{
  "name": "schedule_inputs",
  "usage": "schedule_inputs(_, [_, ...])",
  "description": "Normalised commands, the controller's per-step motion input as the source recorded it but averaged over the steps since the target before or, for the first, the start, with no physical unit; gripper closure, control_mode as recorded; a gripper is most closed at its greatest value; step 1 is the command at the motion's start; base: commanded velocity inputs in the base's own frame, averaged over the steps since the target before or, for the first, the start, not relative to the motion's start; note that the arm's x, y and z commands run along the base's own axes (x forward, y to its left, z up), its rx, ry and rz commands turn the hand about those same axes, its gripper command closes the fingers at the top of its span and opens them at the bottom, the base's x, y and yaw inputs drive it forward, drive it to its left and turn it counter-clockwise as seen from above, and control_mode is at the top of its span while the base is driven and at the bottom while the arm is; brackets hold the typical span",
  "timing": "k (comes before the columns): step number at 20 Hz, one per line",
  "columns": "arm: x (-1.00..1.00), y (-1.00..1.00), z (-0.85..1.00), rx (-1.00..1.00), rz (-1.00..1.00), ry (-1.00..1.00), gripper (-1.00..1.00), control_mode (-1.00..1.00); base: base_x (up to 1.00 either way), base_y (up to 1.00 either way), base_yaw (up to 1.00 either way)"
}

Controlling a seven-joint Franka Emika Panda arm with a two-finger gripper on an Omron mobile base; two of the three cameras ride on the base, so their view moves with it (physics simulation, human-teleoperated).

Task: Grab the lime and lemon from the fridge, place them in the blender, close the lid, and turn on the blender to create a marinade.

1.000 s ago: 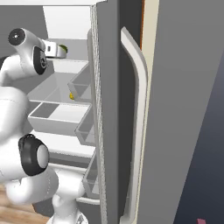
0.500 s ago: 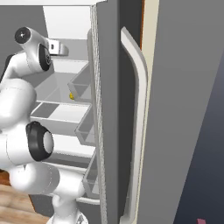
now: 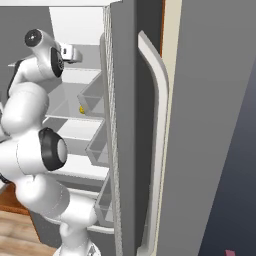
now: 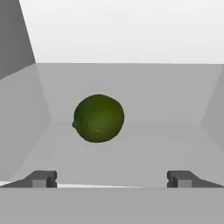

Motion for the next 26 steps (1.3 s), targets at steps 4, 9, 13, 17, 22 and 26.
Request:
schedule_inputs(4, [0.25,0.07,-0.02,0.00,-0.01,0.00,-1.00,-1.00,0.00,0.00,0.00])
schedule_inputs(9, [0.23,0.09,-0.02,0.00,-0.01,0.00,-1.00,-1.00,0.00,0.00,0.00])
schedule_inputs(13, [0.22,0.03,-0.10,0.00,-0.01,0.02,-1.00,-1.00,0.00,0.00,0.00])
schedule_inputs(17, [0.23,0.00,-0.17,0.00,-0.01,0.02,-1.00,-1.00,0.00,0.00,0.00])
schedule_inputs(22, [0.27,0.03,-0.11,0.00,-0.01,0.01,-1.00,-1.00,0.00,0.00,0.00])
schedule_inputs(26, [0.21,0.15,0.00,0.00,0.00,0.00,-1.00,-1.00,0.00,0.00,0.00])
